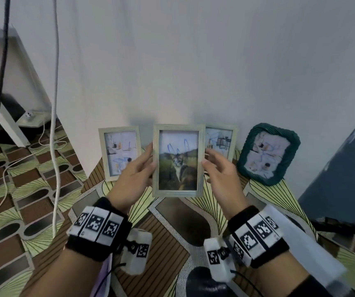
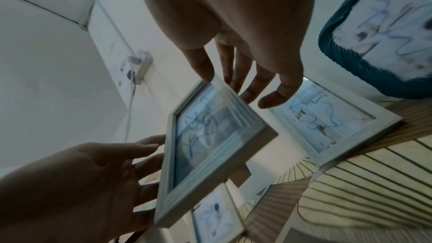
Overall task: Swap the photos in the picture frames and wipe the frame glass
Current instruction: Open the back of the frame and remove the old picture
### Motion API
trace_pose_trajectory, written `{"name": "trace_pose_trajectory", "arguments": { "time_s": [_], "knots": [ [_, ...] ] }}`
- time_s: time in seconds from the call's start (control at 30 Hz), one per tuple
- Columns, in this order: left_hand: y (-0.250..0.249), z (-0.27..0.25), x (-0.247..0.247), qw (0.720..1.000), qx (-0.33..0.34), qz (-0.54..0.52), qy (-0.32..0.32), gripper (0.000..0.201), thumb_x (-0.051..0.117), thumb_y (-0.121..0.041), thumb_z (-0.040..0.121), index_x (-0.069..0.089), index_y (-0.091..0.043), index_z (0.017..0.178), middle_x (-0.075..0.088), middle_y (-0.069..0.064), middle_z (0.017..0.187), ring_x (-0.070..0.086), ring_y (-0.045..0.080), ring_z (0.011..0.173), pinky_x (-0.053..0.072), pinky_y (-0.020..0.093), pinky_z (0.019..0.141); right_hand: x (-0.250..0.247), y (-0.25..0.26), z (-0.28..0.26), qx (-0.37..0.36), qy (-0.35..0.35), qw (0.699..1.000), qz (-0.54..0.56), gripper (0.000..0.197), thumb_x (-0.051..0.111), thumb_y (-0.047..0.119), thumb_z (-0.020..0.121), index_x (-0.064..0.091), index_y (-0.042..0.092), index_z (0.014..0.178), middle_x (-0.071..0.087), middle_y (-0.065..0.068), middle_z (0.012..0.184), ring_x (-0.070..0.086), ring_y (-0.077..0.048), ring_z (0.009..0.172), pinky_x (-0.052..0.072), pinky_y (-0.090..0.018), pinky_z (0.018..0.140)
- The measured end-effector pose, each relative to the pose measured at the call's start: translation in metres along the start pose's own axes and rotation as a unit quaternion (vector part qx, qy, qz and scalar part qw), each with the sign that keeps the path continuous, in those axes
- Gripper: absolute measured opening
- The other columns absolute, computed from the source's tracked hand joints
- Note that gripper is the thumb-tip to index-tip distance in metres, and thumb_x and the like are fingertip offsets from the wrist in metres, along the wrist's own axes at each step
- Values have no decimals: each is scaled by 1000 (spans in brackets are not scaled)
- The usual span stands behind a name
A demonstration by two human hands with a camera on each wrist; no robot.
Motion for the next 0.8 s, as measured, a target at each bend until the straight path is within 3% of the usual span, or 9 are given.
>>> {"name": "trace_pose_trajectory", "arguments": {
  "time_s": [0.1,0.17,0.23,0.37,0.53,0.67,0.73,0.8],
  "knots": [
    [-3,-48,4,1000,15,3,14,52,44,-22,103,45,-73,113,63,-31,118,64,-2,104,53,25,76,-8,-1,-41,-25,5,1000,11,35,54,22,100,55,27,135,61,12,127,59,-3,112,50,-24,92],
    [1,-78,6,999,26,-21,35,52,44,-14,102,46,-58,129,65,-19,124,65,6,110,56,20,77,-12,-5,-67,-33,24,998,52,31,53,17,100,55,29,130,65,13,118,63,2,105,54,-18,81],
    [6,-104,10,998,14,-37,54,52,45,-10,100,38,-38,144,66,-6,125,65,14,112,55,21,82,-15,-10,-91,-19,49,995,90,29,50,15,101,51,32,125,69,11,112,67,0,101,55,-17,75],
    [16,-140,17,998,-5,-52,33,55,46,-1,97,38,-26,145,71,1,117,66,16,111,56,23,84,-18,-20,-125,72,116,976,170,28,46,14,103,45,32,125,74,-1,108,73,-21,98,60,-34,73],
    [34,-161,27,996,-46,-13,74,50,49,5,95,46,-23,137,70,-2,118,65,14,112,57,25,83,-24,-44,-141,187,134,947,223,26,48,9,101,48,25,123,75,-7,99,73,-28,96,60,-40,73],
    [43,-161,32,994,-31,69,80,51,54,9,92,54,-30,125,71,-18,110,68,2,99,53,14,80,-23,-68,-145,243,126,931,241,24,45,2,102,43,15,123,77,-4,86,74,-24,87,60,-38,69],
    [48,-158,35,986,-11,146,85,51,59,8,89,59,-32,121,69,-28,107,67,-4,83,51,11,75,-23,-78,-146,271,114,926,235,21,44,0,101,44,12,119,74,-13,96,75,-24,81,60,-39,64],
    [58,-153,36,972,-27,219,87,45,64,-4,89,58,-20,131,69,-14,109,66,2,87,53,20,84,-22,-85,-146,296,114,922,224,21,44,-1,101,43,11,118,66,-20,110,75,-24,75,59,-41,60]
  ]
}}
Point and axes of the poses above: each hand's wrist, its own z-axis towards the middle knuckle, its own x-axis out of the palm, y = z × x, the point moved 4 cm from there along z, towards the middle knuckle
